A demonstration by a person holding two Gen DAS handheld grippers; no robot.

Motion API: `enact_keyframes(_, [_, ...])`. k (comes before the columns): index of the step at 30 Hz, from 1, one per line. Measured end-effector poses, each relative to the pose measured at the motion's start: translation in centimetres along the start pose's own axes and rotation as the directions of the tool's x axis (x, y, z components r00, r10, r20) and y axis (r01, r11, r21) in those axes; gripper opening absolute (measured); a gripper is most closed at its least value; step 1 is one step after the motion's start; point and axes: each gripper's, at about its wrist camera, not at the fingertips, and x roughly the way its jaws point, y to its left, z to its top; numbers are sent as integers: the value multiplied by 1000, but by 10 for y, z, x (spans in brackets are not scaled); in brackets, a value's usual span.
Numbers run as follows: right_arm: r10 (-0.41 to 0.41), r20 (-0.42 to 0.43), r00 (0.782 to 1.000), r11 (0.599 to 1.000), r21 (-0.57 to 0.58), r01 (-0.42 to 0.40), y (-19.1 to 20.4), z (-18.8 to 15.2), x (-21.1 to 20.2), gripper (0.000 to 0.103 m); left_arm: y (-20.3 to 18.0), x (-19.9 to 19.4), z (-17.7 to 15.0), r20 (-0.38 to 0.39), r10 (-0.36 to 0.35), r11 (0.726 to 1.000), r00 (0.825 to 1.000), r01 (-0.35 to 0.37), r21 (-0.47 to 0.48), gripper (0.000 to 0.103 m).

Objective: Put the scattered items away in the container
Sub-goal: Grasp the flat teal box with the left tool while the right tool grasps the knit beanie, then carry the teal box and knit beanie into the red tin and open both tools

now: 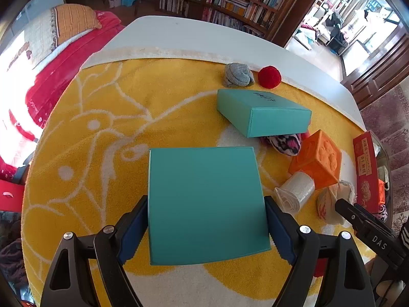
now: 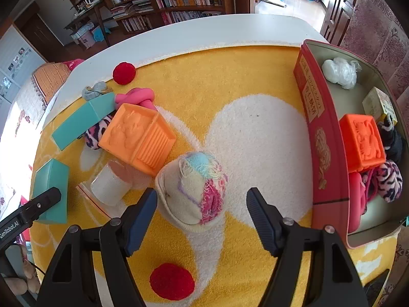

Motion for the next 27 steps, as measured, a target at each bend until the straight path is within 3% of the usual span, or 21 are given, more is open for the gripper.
enact_keyframes(8, [47, -49, 998, 999, -5, -47, -1, 6, 22, 80, -1, -10, -12, 0, -3, 1000, 1000, 3, -10, 87])
enact_keyframes(9, [56, -62, 997, 998, -13, -57, 1, 5, 25, 70, -1, -12, -14, 0, -3, 1000, 1000, 3, -14, 87])
enact_keyframes(10, [64, -75, 995, 998, -22, -66, 3, 3, 27, 66, -1, -13, -15, 1, -2, 1000, 1000, 2, -17, 87])
enact_keyframes(18, [99, -31, 995, 992, -81, -101, 8, -9, -2, 63, -12, -27, -27, 15, 1, 1000, 1000, 0, -28, 87])
enact_keyframes(27, [118, 84, 989, 993, -30, -116, -43, -8, -62, 63, -65, -38, -34, 38, -31, 999, 999, 29, 36, 87])
